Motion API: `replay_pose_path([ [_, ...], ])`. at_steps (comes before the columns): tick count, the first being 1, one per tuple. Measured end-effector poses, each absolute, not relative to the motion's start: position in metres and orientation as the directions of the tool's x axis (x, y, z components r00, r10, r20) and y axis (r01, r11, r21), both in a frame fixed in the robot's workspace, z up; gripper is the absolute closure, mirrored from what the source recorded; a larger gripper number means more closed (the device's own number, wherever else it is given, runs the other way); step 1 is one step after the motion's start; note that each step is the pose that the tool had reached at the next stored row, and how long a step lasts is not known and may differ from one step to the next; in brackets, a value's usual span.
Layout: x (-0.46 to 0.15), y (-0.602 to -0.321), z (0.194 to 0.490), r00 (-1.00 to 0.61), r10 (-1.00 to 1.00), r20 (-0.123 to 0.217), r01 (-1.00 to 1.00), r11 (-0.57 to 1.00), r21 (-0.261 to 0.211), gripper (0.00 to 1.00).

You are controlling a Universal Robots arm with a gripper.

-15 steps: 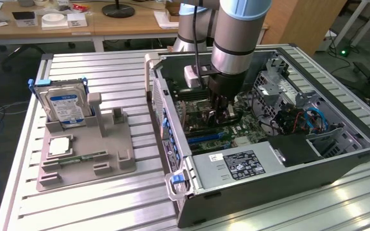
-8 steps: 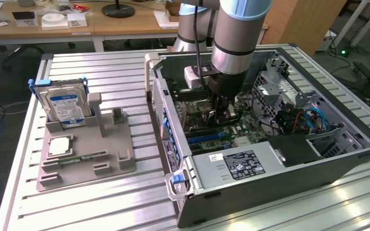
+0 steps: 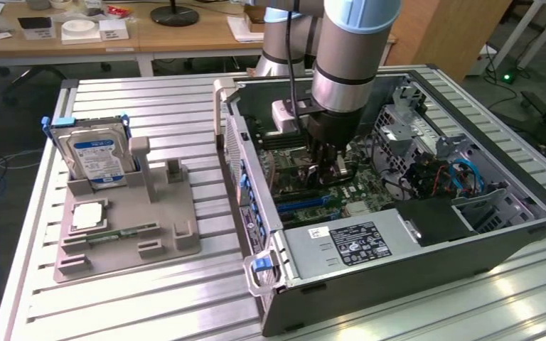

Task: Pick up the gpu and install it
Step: 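Insert the gpu into the slot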

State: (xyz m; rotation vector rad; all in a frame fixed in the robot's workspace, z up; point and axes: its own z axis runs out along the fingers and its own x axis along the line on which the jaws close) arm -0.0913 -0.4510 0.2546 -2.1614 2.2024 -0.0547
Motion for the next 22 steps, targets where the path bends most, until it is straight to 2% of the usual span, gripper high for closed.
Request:
replay_pose_path([
  [22, -0.0914, -0.4511, 0.2479, -0.025, -1.0, -0.015, -0.998, 0.026, -0.064, 0.72],
])
